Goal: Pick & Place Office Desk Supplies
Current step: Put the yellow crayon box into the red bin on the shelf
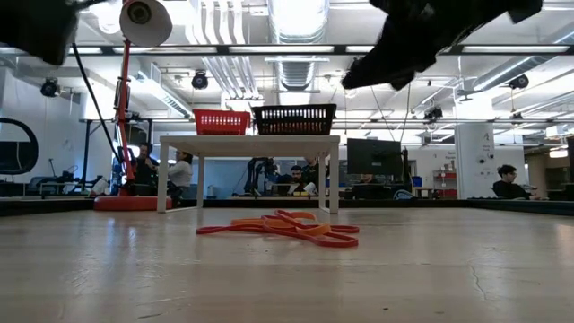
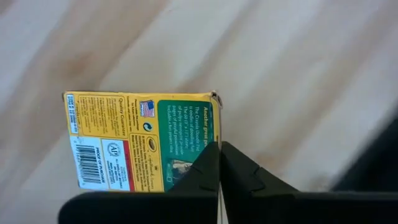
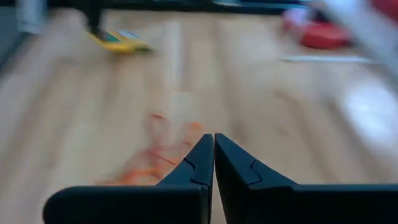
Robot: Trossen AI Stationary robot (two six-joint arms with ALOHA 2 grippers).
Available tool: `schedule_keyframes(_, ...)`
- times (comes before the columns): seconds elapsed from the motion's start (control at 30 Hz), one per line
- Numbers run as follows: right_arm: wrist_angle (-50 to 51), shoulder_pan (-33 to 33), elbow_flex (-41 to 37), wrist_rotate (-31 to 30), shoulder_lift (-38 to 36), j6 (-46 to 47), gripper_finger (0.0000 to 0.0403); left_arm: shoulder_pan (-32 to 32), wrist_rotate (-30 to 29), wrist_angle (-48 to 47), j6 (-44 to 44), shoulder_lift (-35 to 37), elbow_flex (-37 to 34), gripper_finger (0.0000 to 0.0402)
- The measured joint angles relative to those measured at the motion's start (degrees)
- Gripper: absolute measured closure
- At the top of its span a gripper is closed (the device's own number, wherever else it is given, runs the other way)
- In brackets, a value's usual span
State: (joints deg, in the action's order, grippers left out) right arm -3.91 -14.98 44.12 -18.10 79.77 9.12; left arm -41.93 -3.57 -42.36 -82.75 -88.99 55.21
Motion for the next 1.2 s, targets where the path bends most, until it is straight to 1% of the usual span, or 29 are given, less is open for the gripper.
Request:
schedule_keyframes(0.07, -5.06, 0.00, 0.01, 5.60, 3.16, -1.00, 0.0383, 0.83, -1.86, 4.65, 3.59, 0.00, 0.48, 0.0397)
schedule_keyframes(0.17, -16.43, 0.00, 0.04, 15.02, 8.89, -2.45, 0.0360, 2.61, -3.52, 11.13, 8.82, 0.00, 0.95, 0.0398)
schedule_keyframes(0.23, -22.28, 0.00, 0.94, 20.33, 12.89, -2.80, 0.0340, 3.97, -3.98, 13.09, 11.94, 0.00, 1.18, 0.0398)
schedule_keyframes(0.3, -25.53, 0.00, 2.77, 23.87, 16.70, -3.47, 0.0317, 5.42, -3.98, 13.69, 14.50, 0.00, 1.50, 0.0398)
schedule_keyframes(0.53, -23.24, 0.07, 12.98, 26.77, 27.25, -9.56, 0.0250, 9.49, -3.75, 14.31, 21.66, 0.12, 1.89, 0.0398)
schedule_keyframes(0.63, -19.72, 0.02, 17.95, 26.87, 30.55, -13.37, 0.0233, 10.43, -2.43, 14.33, 23.42, 0.33, 1.90, 0.0396)
schedule_keyframes(0.77, -14.47, 0.04, 24.17, 26.94, 34.52, -18.90, 0.0222, 10.64, -2.22, 14.24, 25.85, 0.76, 2.81, 0.0390)
schedule_keyframes(0.9, -11.46, 0.14, 29.47, 26.98, 37.61, -22.94, 0.0223, 10.64, -2.23, 14.30, 28.87, 1.22, 4.47, 0.0389)
schedule_keyframes(1.0, -9.40, 0.36, 32.26, 27.17, 39.18, -23.10, 0.0232, 10.64, -2.42, 13.87, 30.33, 1.59, 4.93, 0.0388)
schedule_keyframes(1.1, -7.35, 0.40, 33.48, 27.18, 39.80, -22.83, 0.0251, 10.72, -2.77, 13.72, 30.41, 2.16, 4.51, 0.0388)
schedule_keyframes(1.2, -7.16, 0.42, 33.21, 27.20, 39.80, -21.40, 0.0285, 10.79, -3.26, 12.20, 30.52, 2.31, 4.45, 0.0387)
